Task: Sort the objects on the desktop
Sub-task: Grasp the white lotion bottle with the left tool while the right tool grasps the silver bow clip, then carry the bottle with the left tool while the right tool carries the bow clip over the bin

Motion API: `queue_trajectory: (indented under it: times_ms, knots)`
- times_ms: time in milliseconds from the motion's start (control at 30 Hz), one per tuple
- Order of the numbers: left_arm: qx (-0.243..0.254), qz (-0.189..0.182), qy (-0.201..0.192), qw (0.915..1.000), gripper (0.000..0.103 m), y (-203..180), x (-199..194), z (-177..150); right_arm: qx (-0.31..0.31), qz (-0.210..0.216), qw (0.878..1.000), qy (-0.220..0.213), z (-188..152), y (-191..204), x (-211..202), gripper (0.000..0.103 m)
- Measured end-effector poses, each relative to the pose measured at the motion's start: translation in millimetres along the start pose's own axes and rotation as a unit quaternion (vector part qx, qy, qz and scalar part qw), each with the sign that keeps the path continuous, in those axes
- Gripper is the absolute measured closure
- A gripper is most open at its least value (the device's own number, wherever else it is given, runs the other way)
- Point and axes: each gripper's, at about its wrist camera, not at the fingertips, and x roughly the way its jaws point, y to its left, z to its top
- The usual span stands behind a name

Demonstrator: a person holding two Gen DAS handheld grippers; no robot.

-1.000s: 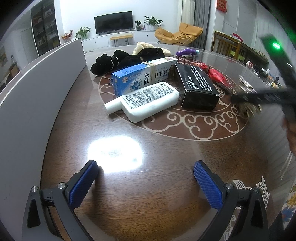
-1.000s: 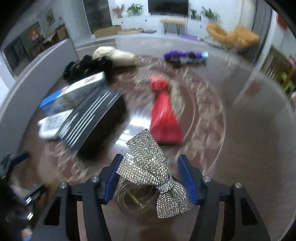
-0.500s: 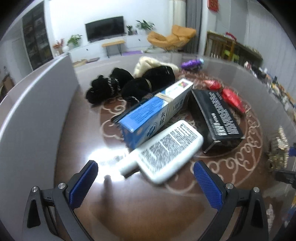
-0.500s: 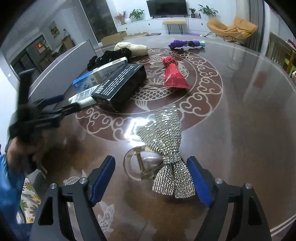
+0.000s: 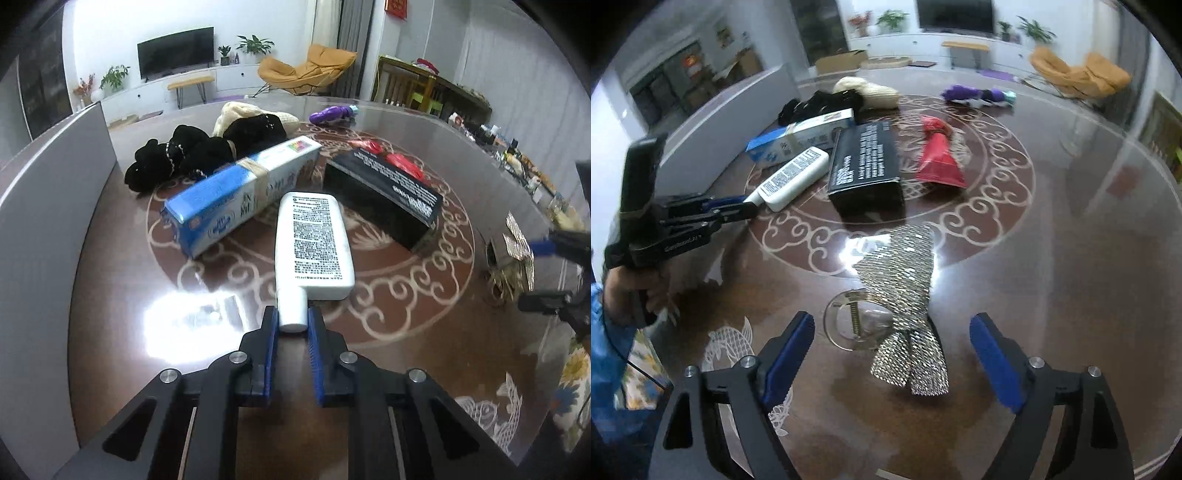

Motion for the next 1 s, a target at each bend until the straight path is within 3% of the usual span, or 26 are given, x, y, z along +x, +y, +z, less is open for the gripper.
queue_trajectory:
  times_ms: [33, 133, 167, 300, 433, 500, 533, 567, 600, 800, 1000]
  knots:
    - [-0.004, -0.006, 0.001, 1.0000, 0.079, -2, -4, -3, -0.007, -0.008, 1.000, 0.001, 0, 2, 1, 0.016]
    - [-0.024, -0.021, -0.006, 0.9995, 0.031, 0, -12, -4, -0.008, -0.009, 1.000, 0.009, 1, 4, 6, 0.016]
    - [-0.024, -0.026, -0.020, 0.9992, 0.026, 0, -17, -3, -0.007, -0.009, 1.000, 0.011, 2, 5, 8, 0.016]
    - [-0.016, -0.034, -0.032, 0.9988, 0.022, -12, -15, 15, -0.009, -0.013, 1.000, 0.012, 6, 8, 11, 0.016]
    - [0.011, 0.017, 0.013, 0.9997, 0.023, -32, 22, 38, -0.013, -0.023, 0.999, 0.019, 12, 8, 16, 0.016]
    - [0.019, 0.039, 0.026, 0.9987, 0.038, -37, 34, 40, -0.016, -0.027, 0.999, 0.022, 14, 8, 18, 0.016]
    - [0.012, 0.038, 0.009, 0.9992, 0.052, -37, 32, 42, -0.016, -0.028, 0.999, 0.021, 15, 7, 18, 0.019]
    - [0.005, 0.039, 0.011, 0.9992, 0.052, -37, 31, 42, -0.014, -0.026, 0.999, 0.014, 16, 5, 17, 0.040]
    - [0.002, 0.036, 0.011, 0.9993, 0.052, -37, 28, 41, -0.009, -0.015, 1.000, 0.013, 16, 4, 16, 0.050]
    - [-0.023, 0.012, -0.044, 0.9987, 0.052, -27, -36, 18, 0.032, 0.000, 0.999, -0.018, 14, -3, -12, 0.050]
    - [-0.090, -0.004, -0.123, 0.9883, 0.052, 15, -152, 9, 0.025, 0.040, 0.998, -0.046, 42, 36, -39, 0.050]
